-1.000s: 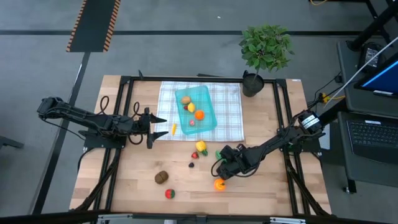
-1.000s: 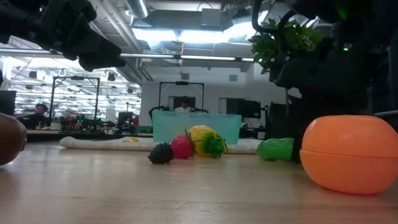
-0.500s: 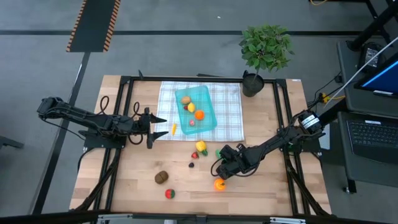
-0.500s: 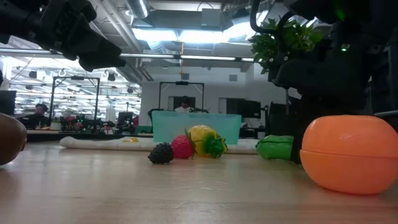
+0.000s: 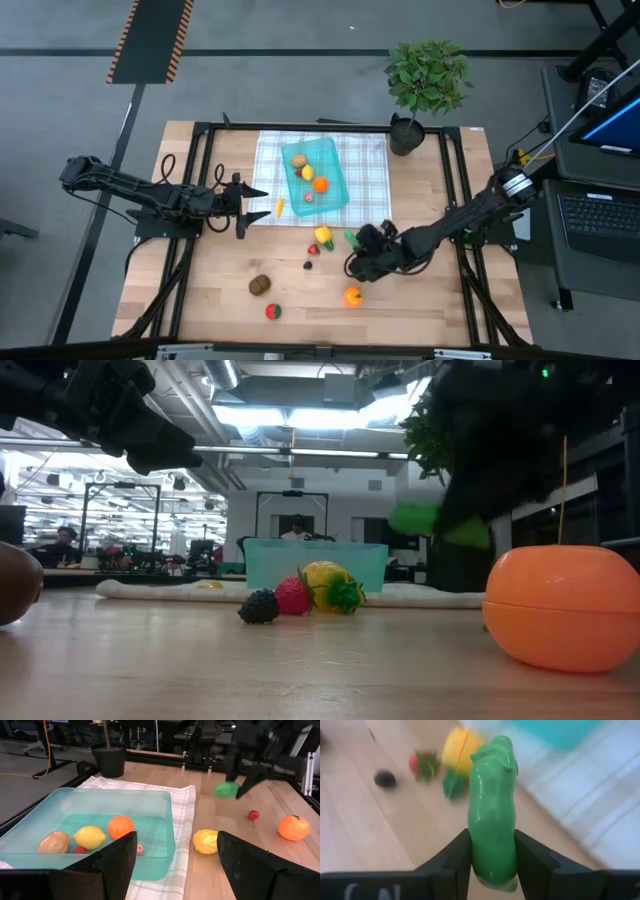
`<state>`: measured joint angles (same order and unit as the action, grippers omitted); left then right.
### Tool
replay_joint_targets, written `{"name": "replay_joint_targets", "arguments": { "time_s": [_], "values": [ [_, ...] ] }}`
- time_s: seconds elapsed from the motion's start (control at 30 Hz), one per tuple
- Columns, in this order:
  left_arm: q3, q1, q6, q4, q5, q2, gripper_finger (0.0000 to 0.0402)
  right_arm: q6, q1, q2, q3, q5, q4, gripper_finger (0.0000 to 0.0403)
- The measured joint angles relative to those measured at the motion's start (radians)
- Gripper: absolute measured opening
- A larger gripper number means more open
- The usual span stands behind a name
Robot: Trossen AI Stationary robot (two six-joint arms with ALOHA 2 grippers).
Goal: Pick and placing Produce into tupperware
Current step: Put the green pea into the blue bin
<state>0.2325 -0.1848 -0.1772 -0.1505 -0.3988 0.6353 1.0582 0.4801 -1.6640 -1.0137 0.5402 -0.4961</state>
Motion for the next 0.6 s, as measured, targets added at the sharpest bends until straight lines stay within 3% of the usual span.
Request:
{"name": "replay_joint_targets", "arguments": {
  "time_s": [0.3,0.6],
  "values": [
    [0.000,0.000,0.000,0.002,0.000,0.000,0.0266,-0.168,0.000,0.216,0.137,0.145,0.094,0.0125],
    [0.000,0.000,0.000,0.000,0.000,0.000,0.0266,-0.533,0.000,0.351,0.473,0.147,0.764,0.0123]
  ]
}}
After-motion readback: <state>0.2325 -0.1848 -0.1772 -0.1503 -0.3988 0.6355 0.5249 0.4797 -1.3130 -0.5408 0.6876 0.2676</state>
